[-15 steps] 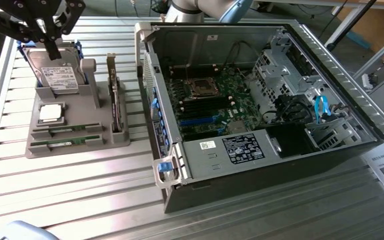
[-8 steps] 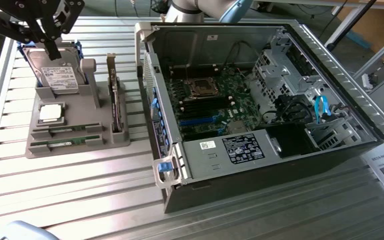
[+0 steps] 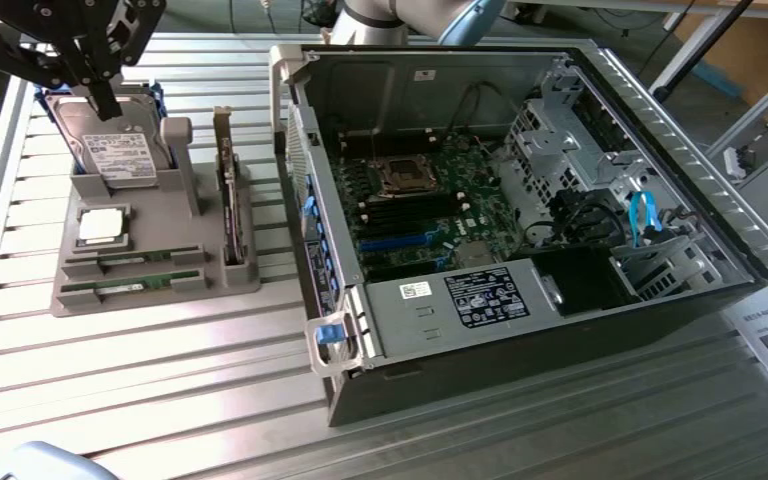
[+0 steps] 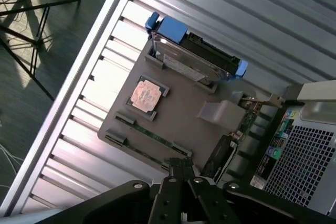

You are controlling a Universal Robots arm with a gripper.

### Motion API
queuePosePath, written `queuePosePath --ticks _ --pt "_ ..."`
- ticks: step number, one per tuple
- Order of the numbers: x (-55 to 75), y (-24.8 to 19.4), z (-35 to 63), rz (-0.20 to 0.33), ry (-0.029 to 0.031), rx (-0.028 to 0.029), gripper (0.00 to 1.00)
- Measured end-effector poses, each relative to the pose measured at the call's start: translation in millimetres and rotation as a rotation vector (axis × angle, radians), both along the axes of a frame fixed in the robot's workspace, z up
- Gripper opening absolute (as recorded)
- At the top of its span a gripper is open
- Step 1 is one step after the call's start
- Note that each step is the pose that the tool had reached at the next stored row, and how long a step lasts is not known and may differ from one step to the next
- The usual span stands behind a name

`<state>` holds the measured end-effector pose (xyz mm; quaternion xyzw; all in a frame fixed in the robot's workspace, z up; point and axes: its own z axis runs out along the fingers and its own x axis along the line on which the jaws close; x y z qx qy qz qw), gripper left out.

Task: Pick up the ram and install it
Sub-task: 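Pick up the ram and move it above insertion slot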

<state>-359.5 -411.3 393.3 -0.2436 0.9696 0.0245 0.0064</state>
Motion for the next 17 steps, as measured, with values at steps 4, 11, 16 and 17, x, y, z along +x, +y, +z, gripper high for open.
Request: queuePosePath --ticks 4,11,16,17 --pt "0.0 0.0 0.0 0.044 -0.0001 0.0001 0.1" --pt "0.0 0.0 0.0 0.123 0.0 0.0 0.1" --pt "0.0 0.0 0.0 0.178 -0.0001 0.0 0.1" --pt "0.0 0.0 0.0 0.189 -0.0001 0.0 0.1"
